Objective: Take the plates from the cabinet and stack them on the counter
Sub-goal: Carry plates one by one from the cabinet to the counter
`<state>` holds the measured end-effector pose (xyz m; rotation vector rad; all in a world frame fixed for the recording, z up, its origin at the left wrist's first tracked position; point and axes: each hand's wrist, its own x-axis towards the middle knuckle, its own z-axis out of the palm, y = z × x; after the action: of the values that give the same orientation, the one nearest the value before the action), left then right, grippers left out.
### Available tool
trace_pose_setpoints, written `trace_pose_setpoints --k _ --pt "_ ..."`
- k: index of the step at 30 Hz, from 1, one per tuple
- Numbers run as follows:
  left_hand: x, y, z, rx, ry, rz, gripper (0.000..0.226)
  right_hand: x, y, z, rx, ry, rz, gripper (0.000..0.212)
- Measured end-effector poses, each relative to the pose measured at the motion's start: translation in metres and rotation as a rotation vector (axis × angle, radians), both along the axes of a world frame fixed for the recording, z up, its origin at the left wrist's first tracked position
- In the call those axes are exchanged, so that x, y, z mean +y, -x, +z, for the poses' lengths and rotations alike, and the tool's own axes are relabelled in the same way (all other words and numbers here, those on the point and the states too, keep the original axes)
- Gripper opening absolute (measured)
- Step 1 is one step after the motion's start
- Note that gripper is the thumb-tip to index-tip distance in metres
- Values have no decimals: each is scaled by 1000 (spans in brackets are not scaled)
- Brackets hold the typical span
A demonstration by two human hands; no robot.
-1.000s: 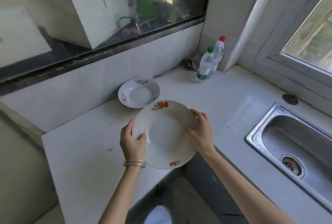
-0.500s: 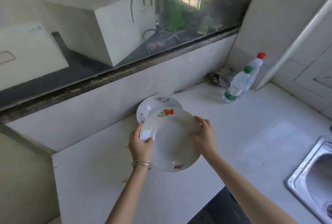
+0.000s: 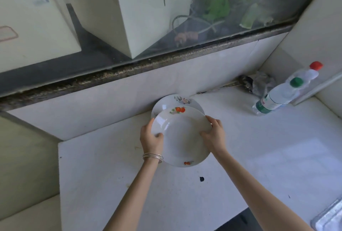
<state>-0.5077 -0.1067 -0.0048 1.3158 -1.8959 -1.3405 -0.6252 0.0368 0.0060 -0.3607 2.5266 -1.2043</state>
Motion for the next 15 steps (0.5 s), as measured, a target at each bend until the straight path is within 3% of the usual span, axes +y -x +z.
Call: trace_pose_setpoints --k 15 --pt "-21 36 -22 -139 123 47 60 -29 51 -13 -43 -10 83 55"
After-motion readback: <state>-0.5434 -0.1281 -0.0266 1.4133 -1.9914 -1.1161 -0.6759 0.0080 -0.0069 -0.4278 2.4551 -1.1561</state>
